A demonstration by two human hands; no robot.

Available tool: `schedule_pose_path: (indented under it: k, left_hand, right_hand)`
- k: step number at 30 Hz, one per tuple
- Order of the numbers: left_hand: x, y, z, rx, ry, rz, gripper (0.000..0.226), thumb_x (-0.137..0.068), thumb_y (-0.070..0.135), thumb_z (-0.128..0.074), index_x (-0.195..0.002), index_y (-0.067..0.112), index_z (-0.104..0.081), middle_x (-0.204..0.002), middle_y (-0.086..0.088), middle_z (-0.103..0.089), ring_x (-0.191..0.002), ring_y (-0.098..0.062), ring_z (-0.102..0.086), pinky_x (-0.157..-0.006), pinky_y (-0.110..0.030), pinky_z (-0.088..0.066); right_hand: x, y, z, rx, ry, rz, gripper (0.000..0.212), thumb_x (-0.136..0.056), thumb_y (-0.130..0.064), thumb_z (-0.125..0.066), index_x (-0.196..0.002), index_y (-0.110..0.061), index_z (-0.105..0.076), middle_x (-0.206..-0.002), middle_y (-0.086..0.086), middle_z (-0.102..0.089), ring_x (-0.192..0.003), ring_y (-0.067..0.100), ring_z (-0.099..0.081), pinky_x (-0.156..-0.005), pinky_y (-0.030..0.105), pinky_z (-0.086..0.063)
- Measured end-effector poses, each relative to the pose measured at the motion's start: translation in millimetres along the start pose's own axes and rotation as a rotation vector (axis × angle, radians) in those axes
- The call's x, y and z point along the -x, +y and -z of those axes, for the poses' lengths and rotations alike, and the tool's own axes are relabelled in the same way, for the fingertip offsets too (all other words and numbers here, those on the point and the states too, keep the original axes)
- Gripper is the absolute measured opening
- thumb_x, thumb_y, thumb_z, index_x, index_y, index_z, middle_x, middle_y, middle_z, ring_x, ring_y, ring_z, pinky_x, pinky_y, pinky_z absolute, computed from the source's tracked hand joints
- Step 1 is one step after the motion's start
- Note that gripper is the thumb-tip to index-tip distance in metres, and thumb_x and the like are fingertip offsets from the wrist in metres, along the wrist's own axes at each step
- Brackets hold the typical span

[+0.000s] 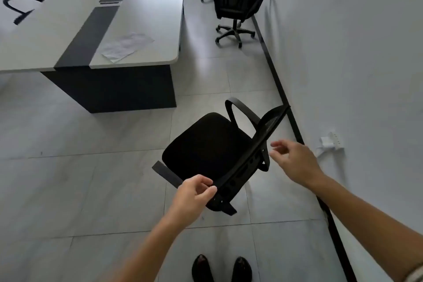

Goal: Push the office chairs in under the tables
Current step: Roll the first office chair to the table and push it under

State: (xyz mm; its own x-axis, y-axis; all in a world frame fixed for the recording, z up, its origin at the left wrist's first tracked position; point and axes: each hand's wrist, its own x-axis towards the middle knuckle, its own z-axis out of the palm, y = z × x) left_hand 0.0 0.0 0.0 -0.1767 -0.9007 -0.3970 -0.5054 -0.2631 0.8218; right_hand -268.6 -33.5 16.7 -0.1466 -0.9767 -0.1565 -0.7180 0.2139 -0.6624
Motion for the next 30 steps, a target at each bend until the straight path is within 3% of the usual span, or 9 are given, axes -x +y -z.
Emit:
schedule_pose_path:
  k: [4,6,9,13,21,27,30]
  left_hand:
    - [-38.8,2.2,-31.9,-0.198,0.001,0.048,0.033,-0.088,0.032,-0.059,-0.118,0.02,-0.055,-0.105,0.005,-0.059,-0.08,-0.004,-0.057,-0.063,-0.013,-0.044]
    - [-55.8,-3.4,-47.9,-0.263,0.02,0.059,0.043,-0.087,0.034,-0.058,-0.127,0.021,-0.048,-0.116,0.003,-0.053,-0.083,-0.006,-0.055,-0.072,-0.019,-0.048]
    - [-76.9,-17.5,-68.5,-0.387,-0.003,0.093,0.048,-0.087,0.039,-0.055,-0.131,0.023,-0.042,-0.117,0.002,-0.053,-0.093,-0.014,-0.058,-0.083,-0.035,-0.052]
    - [-87.2,-34.5,-86.4,-0.55,-0.065,0.064,0.033,-0.093,0.038,-0.043,-0.121,0.021,-0.049,-0.106,0.0,-0.056,-0.093,-0.019,-0.056,-0.084,-0.039,-0.048]
    - [-125.1,-52.7,-46.0,-0.686,0.023,-0.151,0.016,-0.097,0.027,-0.035,-0.1,0.018,-0.048,-0.088,0.002,-0.057,-0.073,-0.015,-0.05,-0.067,-0.028,-0.039]
    - [-176.4,-46.6,-5.2,-0.797,-0.103,-0.273,0.018,-0.098,0.033,-0.032,-0.095,0.019,-0.043,-0.083,0.004,-0.053,-0.072,-0.017,-0.052,-0.064,-0.029,-0.033]
    - [-202.1,-37.9,6.0,-0.833,-0.152,-0.328,0.019,-0.098,0.033,-0.031,-0.094,0.018,-0.042,-0.083,0.002,-0.054,-0.074,-0.019,-0.052,-0.064,-0.03,-0.032]
  right_hand:
    - [-61.3,-4.7,-1.7,0.311,0.067,0.105,0.031,-0.09,-0.033,-0.055,-0.116,-0.02,-0.061,-0.117,0.003,-0.063,-0.113,0.022,-0.052,-0.087,0.037,-0.044]
    - [-93.8,-0.9,-8.0,0.441,0.027,0.161,0.036,-0.089,-0.034,-0.053,-0.121,-0.019,-0.058,-0.127,0.005,-0.057,-0.125,0.025,-0.043,-0.1,0.042,-0.037]
    - [-136.4,16.1,-19.5,0.66,-0.135,0.128,0.044,-0.088,-0.045,-0.048,-0.126,-0.024,-0.056,-0.133,0.006,-0.055,-0.132,0.027,-0.037,-0.113,0.046,-0.022]
    - [-152.3,37.3,-40.3,0.877,-0.22,0.059,0.049,-0.089,-0.053,-0.036,-0.12,-0.026,-0.062,-0.132,0.007,-0.058,-0.138,0.029,-0.031,-0.116,0.049,-0.003]
    - [-173.3,25.2,-53.0,0.847,-0.117,0.129,0.055,-0.086,-0.052,-0.023,-0.089,-0.025,-0.071,-0.092,0.004,-0.07,-0.104,0.025,-0.053,-0.106,0.044,-0.021]
    - [-203.2,17.2,-48.1,0.796,-0.087,0.054,0.054,-0.084,-0.055,-0.023,-0.075,-0.027,-0.067,-0.068,-0.001,-0.064,-0.082,0.019,-0.059,-0.099,0.039,-0.027]
    - [-215.7,21.7,-40.7,0.759,-0.08,-0.014,0.051,-0.086,-0.055,-0.024,-0.08,-0.028,-0.066,-0.061,-0.004,-0.063,-0.072,0.017,-0.057,-0.094,0.035,-0.03]
